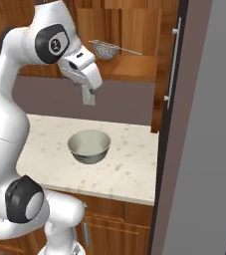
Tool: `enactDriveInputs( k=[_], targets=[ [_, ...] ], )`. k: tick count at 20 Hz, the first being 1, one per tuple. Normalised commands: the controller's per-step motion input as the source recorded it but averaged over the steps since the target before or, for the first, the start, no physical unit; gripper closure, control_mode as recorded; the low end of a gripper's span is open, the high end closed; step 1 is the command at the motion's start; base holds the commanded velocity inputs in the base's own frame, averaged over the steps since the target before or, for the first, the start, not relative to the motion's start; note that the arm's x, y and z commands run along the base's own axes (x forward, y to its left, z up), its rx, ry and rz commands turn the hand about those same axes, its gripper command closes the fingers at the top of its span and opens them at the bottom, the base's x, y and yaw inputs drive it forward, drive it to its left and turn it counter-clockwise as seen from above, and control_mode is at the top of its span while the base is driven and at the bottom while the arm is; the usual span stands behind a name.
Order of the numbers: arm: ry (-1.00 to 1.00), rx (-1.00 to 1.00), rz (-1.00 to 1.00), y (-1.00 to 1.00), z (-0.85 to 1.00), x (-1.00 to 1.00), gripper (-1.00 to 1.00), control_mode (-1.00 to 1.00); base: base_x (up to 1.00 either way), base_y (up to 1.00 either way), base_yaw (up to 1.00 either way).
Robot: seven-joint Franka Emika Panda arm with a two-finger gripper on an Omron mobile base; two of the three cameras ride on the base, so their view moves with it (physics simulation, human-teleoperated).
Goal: Open the cabinet and setup a tea strainer by placing it in the bowl upright.
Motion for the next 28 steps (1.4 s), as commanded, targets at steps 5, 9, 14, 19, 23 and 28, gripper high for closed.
enactDriveInputs(
  k=[5,9,14,19,23,28],
  targets=[
    [-0.49,0.23,0.21,0.21,0.05,0.0,-1.0,-1.0,0.0,0.0,0.0],
    [-0.57,-0.02,0.41,0.12,0.28,-0.01,-1.0,-1.0,0.0,0.0,0.0],
    [-0.48,-0.24,0.32,0.42,0.48,-0.01,-1.0,-1.0,0.0,0.0,0.0],
    [-0.3,-0.31,0.19,0.57,0.71,0.01,-1.0,-1.0,0.0,0.0,0.0],
    [0.0,-0.29,0.02,0.34,0.49,0.01,-1.0,-1.0,0.0,0.0,0.0],
    [0.05,-0.14,-0.1,0.23,-0.01,0.17,-1.0,-1.0,0.0,0.0,0.0]
  ],
)
